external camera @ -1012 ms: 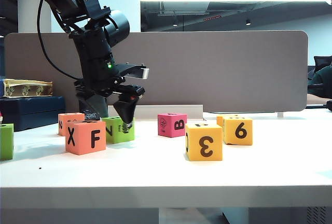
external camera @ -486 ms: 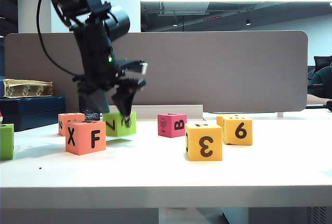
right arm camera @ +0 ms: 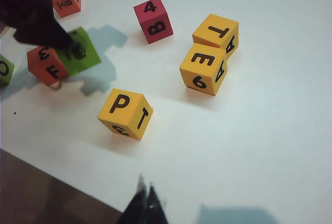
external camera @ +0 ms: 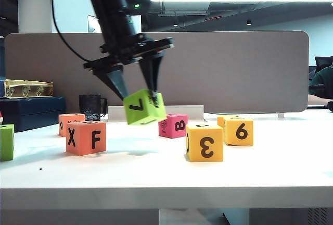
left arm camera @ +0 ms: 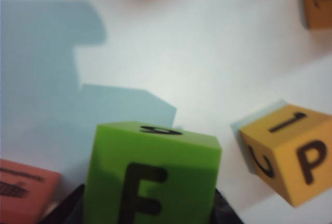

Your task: Select the appropriate blocks from the scattered letter blocks on the table and arrange them in a row to spell out "DEEP".

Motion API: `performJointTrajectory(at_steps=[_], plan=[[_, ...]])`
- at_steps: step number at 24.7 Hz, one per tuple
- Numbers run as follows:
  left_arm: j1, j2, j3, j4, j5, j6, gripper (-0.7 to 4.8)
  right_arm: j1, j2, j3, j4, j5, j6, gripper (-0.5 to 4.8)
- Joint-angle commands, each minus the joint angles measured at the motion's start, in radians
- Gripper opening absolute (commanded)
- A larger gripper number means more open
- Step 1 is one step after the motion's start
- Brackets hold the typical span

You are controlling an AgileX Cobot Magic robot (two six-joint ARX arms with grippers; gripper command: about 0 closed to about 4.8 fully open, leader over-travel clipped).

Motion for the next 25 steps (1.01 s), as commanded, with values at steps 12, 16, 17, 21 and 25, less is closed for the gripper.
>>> performJointTrajectory(at_steps=[12, 16, 17, 21, 25], plan=[[-0.148, -0.003, -0.108, 0.041, -0.202, -0.297, 2.85, 0.0, -0.002, 0.005, 0.01, -0.002, -0.003, -0.01], [-0.151, -0.003, -0.156, 0.095, -0.191, -0.382, 2.85, 0.0, -0.002, 0.005, 0.011, -0.001, -0.003, -0.01], [-0.155, -0.003, -0.161, 0.102, -0.191, -0.393, 2.85, 0.0, -0.002, 0.005, 0.011, -0.001, -0.003, -0.01], [-0.177, -0.003, -0.166, 0.134, -0.195, -0.454, 2.85, 0.0, -0.002, 0.005, 0.009, -0.002, -0.003, -0.01], [-0.192, -0.003, -0.167, 0.144, -0.199, -0.466, 2.85, 0.0, -0.002, 0.005, -0.003, -0.001, -0.003, -0.01]])
